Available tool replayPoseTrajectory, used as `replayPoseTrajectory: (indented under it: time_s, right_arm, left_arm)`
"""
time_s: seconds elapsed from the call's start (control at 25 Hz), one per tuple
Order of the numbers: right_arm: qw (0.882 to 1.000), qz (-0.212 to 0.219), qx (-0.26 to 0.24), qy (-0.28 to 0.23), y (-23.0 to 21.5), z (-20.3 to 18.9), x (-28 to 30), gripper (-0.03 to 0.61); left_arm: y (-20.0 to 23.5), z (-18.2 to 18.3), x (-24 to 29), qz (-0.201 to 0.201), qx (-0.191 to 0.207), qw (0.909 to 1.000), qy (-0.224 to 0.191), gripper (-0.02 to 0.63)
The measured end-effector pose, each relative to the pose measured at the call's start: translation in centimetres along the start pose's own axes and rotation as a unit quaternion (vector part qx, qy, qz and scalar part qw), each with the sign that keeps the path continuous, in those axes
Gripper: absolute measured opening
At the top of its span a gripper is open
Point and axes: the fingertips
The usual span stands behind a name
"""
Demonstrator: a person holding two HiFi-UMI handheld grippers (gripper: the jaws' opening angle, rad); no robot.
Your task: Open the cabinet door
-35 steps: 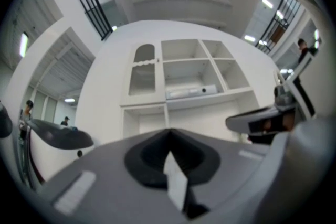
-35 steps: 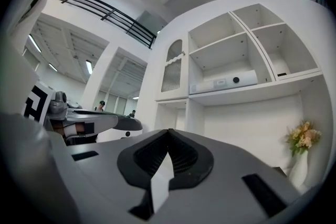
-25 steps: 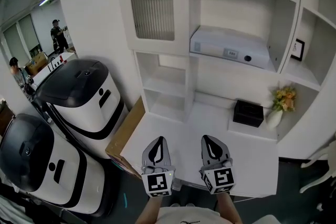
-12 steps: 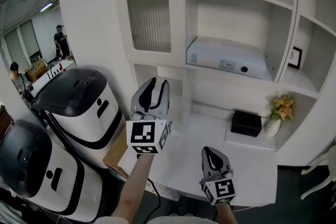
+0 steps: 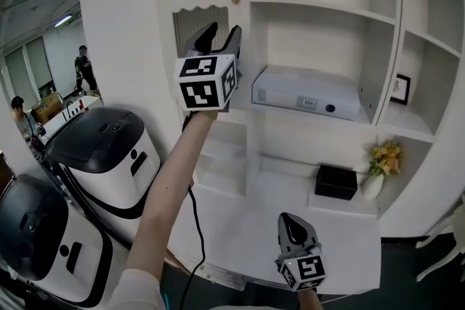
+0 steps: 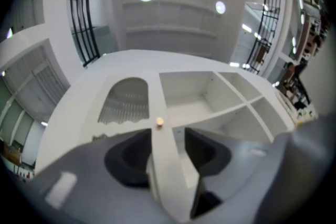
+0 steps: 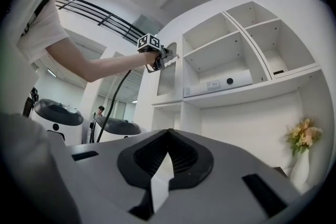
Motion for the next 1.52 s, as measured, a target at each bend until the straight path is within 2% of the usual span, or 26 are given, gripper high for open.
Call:
replayPoseTrajectory:
  time_s: [0.16, 0.32, 0.6, 0.76, 0.88, 1.0, 1.2, 1.52]
  right_arm:
    - [1.0, -0.011, -0.003, 0.005, -0.9, -0.3, -0.5, 0.0]
    - [0.999, -0.036, 0.0, 0.019, -2.4, -0.8, -1.7, 0.0]
    - [0.997, -0.076, 0.014, 0.02, -4.5, -1.1, -3.2, 0.0]
    - [0.996, -0.088, 0.014, 0.021, -5.3, -1.2, -3.7, 0.0]
    - [0.997, -0.079, 0.004, 0.027, -4.9, -1.4, -3.7, 0.0]
    - [0.997, -0.066, -0.002, 0.031, -4.0, -1.6, -3.4, 0.0]
    - [0.998, -0.045, -0.006, 0.035, -2.8, -1.5, -2.8, 0.0]
    - [0.999, -0.013, -0.015, 0.037, -1.3, -0.9, -1.8, 0.0]
  left_arm:
    - [2.0, 0.8, 4.5, 0.019, 0.014, 0.9997, 0.001, 0.224]
    - [1.8, 0.7, 7.6, 0.015, 0.037, 0.9992, 0.009, 0.264]
    - [2.1, 0.4, 10.4, 0.027, 0.008, 0.9995, 0.018, 0.249]
    - [2.5, -0.3, 11.0, 0.033, 0.011, 0.9989, 0.032, 0.191]
    - [2.7, -0.3, 11.2, 0.032, 0.029, 0.9986, 0.031, 0.161]
    - [2.4, -0.3, 11.3, 0.023, 0.044, 0.9981, 0.036, 0.097]
    - [2.4, -0.2, 11.3, 0.015, 0.054, 0.9979, 0.034, 0.095]
    - [2.7, 0.5, 10.1, 0.013, 0.044, 0.9986, 0.027, 0.091]
Point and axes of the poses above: the fingertips, and each gripper's own axes: x forward along the fingers, y to its left, z out of its top, and after that the axes turned 6 degrees about -y, right-handed
